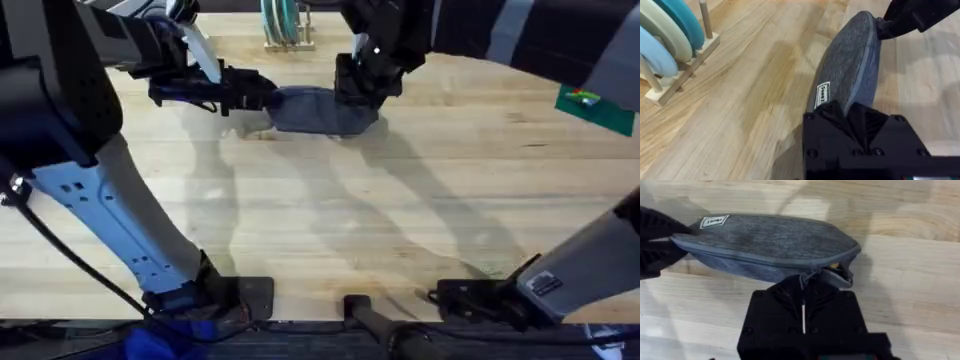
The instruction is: Unzip the bag, pick up the pens from the table one at a time and place them inside, then zip the bag closed.
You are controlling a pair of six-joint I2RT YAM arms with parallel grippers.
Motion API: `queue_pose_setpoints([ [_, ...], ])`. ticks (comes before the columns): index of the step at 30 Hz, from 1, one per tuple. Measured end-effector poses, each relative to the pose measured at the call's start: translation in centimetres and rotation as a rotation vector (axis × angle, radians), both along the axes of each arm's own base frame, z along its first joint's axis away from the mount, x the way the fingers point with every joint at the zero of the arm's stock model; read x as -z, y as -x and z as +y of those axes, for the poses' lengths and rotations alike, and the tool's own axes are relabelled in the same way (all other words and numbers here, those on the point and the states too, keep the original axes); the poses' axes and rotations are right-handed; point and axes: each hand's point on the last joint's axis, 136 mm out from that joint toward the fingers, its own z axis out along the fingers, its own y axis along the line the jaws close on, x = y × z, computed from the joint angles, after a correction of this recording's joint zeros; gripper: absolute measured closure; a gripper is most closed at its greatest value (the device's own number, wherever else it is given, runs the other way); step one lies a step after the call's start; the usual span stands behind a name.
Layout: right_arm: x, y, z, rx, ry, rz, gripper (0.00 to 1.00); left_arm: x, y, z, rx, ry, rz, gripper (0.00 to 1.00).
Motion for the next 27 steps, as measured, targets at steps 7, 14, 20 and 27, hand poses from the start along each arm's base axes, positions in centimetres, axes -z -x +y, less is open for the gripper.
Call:
queue_pose_setpoints([
  [7, -0.5, 0.5, -1.4, 0.016, 0.07, 0.018, 0.969, 0.0, 0.0, 0.0, 0.0, 0.0, 0.0, 0.96],
  [14, -1.4, 0.5, -2.2, 0.028, 0.111, 0.011, 0.968, 0.0, 0.0, 0.0, 0.0, 0.0, 0.0, 0.96],
  [20, -1.2, 1.0, -3.0, 0.033, 0.137, 0.04, 0.968, 0.0, 0.0, 0.0, 0.0, 0.0, 0.001, 0.96],
  [27, -1.0, 1.3, -4.3, 0.059, 0.151, 0.077, 0.968, 0.0, 0.0, -0.1, 0.001, 0.001, 0.001, 0.96],
])
